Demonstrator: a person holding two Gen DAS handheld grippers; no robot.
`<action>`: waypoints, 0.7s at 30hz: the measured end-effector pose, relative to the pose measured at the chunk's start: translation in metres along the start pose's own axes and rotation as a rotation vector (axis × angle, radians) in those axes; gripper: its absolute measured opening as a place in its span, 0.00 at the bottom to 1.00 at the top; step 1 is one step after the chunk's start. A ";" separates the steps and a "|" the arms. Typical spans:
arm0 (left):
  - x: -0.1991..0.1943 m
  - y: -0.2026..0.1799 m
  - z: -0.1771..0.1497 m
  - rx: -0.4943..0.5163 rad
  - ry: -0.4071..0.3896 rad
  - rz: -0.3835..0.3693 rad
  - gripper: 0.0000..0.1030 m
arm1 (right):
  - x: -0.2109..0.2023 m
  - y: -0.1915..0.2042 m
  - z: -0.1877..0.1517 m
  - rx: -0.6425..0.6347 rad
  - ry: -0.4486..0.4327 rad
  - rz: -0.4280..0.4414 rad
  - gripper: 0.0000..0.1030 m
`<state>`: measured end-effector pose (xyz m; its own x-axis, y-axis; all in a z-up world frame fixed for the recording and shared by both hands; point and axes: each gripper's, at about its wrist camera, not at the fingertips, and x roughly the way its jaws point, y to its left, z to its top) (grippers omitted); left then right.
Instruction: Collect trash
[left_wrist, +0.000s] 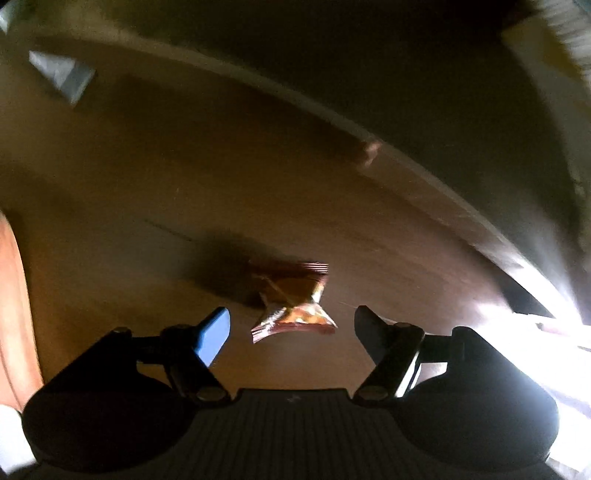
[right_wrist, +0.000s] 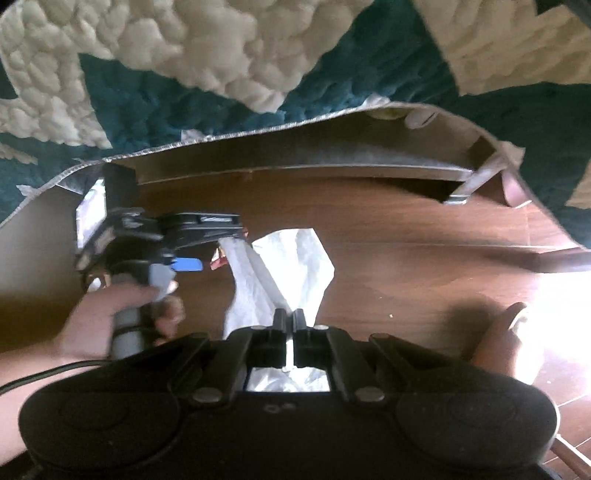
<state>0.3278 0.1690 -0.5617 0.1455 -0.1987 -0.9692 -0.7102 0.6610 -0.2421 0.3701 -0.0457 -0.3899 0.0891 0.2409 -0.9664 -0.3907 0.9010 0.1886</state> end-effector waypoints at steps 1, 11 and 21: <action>0.006 -0.001 0.001 -0.011 0.005 0.006 0.72 | 0.002 0.000 0.002 -0.004 0.003 0.003 0.02; 0.016 -0.013 0.003 0.033 -0.032 0.067 0.38 | 0.010 0.001 -0.005 0.008 0.020 -0.002 0.02; -0.062 -0.044 -0.031 0.215 -0.033 0.061 0.37 | -0.031 0.000 -0.017 0.060 -0.065 -0.018 0.02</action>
<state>0.3283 0.1294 -0.4896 0.1317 -0.1322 -0.9824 -0.5554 0.8111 -0.1835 0.3514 -0.0595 -0.3624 0.1560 0.2456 -0.9567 -0.3327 0.9251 0.1833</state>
